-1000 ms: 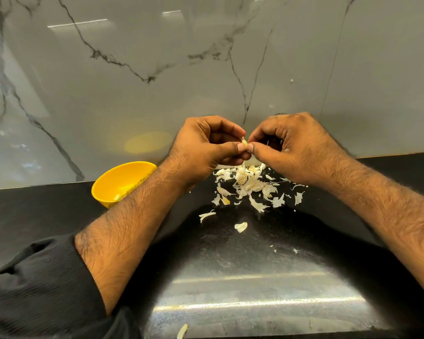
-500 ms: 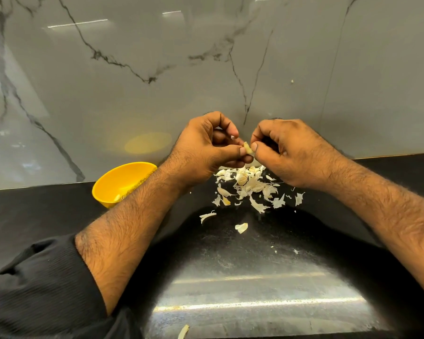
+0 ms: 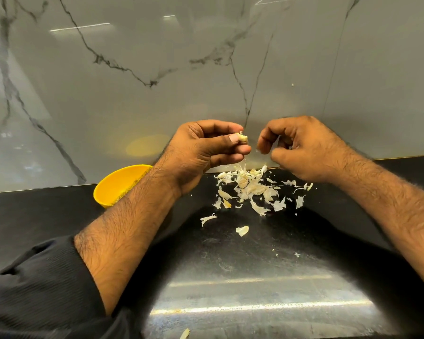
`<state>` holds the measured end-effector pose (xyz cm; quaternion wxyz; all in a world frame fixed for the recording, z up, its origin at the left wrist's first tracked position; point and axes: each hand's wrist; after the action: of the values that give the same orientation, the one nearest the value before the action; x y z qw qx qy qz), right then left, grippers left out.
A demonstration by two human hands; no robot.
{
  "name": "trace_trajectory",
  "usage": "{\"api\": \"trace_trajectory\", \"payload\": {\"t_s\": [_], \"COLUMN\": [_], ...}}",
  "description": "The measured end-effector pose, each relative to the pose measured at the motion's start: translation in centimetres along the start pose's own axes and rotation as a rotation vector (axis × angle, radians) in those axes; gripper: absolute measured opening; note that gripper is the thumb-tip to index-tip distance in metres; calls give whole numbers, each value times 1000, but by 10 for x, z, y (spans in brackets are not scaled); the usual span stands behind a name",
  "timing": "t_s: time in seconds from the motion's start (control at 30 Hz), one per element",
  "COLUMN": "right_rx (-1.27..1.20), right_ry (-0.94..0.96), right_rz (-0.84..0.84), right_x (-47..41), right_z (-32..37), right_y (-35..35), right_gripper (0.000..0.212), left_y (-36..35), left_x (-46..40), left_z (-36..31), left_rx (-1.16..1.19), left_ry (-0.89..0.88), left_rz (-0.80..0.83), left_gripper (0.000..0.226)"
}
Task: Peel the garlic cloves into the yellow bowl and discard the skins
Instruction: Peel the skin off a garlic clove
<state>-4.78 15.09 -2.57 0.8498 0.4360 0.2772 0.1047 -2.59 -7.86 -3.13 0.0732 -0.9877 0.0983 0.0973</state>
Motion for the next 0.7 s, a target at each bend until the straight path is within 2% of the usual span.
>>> {"api": "trace_trajectory", "payload": {"t_s": [0.13,0.2,0.23,0.3,0.43,0.57,0.63,0.7], "right_rx": [-150,-124,-55,63,-56,-140,-270,-273], "right_ry": [-45,-96,-111,-75,41,32,-34,-86], "right_rz": [17,34,28,-9,-48,-82,-39,32], "right_x": [1,-1,-2,-2,1,-1,-3,-4], "right_z": [3,1,0,-1,0,-2,-6,-7], "right_y": [5,2,0,-2,-2,-3,0,0], "right_gripper": [35,42,40,21,5,24,29,39], "left_y": [0,-1,-1,-1,-2,-2,-1,0], "left_x": [0,0,-1,-1,-1,-1,-2,-2], "left_z": [1,1,1,1,1,4,4,3], "left_rx": [13,22,24,19,-21,-32,-33,-28], "left_ry": [25,35,37,36,28,24,20,14], "left_rz": [-11,-9,-9,-8,-3,-7,-13,-18], "left_gripper": [19,18,18,19,30,26,20,22]}}
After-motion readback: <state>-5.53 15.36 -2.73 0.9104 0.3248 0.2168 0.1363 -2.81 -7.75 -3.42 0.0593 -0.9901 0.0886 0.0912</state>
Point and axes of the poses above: each hand's wrist, its own x-axis away from the middle knuckle, its own y-axis out of the back of the hand, z = x × y, and after that the axes turned 3 degrees about x, right-handed
